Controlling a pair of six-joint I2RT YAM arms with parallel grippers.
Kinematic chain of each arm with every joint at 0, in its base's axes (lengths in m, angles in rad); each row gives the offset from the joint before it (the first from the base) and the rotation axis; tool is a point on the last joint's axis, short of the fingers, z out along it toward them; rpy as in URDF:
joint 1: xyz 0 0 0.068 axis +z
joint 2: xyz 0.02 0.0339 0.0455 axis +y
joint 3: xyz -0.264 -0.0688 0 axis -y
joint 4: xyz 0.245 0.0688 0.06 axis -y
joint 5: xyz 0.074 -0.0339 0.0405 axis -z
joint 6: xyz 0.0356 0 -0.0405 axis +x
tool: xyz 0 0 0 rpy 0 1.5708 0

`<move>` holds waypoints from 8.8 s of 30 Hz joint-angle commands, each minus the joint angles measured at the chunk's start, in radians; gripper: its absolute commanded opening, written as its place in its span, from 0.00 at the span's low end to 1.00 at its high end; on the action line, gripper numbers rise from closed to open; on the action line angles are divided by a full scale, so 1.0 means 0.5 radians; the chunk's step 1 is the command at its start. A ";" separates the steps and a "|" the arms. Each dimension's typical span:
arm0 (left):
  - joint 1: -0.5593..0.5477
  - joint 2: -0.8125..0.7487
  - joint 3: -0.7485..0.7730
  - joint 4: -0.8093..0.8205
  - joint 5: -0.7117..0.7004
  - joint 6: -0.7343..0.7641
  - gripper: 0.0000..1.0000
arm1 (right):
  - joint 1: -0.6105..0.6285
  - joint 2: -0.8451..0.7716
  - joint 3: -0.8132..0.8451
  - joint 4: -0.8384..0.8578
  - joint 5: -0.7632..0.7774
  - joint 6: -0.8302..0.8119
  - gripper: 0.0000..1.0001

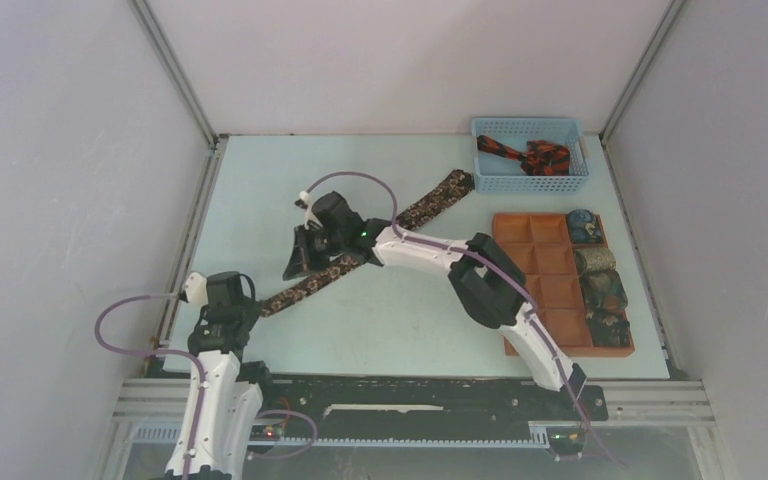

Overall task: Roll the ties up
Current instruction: Roll the tie at the center of the board.

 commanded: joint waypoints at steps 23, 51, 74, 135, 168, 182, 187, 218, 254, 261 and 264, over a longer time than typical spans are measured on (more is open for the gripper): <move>0.017 0.175 0.247 -0.094 0.212 0.048 0.00 | 0.163 0.585 0.622 -0.189 -0.019 0.217 0.00; -0.133 0.596 0.302 -0.025 0.358 0.123 0.00 | 0.052 0.154 0.119 -0.112 0.067 -0.017 0.00; -0.333 0.282 0.345 -0.390 -0.064 -0.162 0.00 | 0.227 0.392 0.245 -0.118 -0.085 0.029 0.00; -0.514 0.648 0.217 0.128 0.011 -0.120 0.20 | 0.009 -0.066 -0.296 0.141 -0.252 -0.122 0.00; -0.532 0.180 0.105 -0.295 -0.144 -0.373 0.38 | 0.069 0.493 0.472 -0.282 -0.294 -0.189 0.00; -0.531 0.135 0.017 -0.164 -0.113 -0.310 0.39 | 0.055 0.535 0.421 -0.246 -0.312 -0.205 0.00; -0.533 0.137 -0.036 -0.104 -0.087 -0.303 0.42 | 0.044 0.552 0.405 -0.237 -0.317 -0.196 0.00; -0.530 0.227 -0.025 -0.040 -0.009 -0.279 0.00 | -0.043 0.355 0.395 -0.345 -0.253 -0.315 0.08; -0.530 0.351 0.321 -0.180 0.045 -0.165 0.00 | 0.117 0.570 0.645 -0.445 -0.207 -0.265 0.05; -0.530 0.361 0.345 -0.199 0.048 -0.147 0.00 | 0.156 0.618 0.716 -0.427 -0.236 -0.225 0.04; -0.531 0.406 0.352 -0.198 0.054 -0.127 0.00 | 0.167 0.626 0.714 -0.389 -0.259 -0.197 0.04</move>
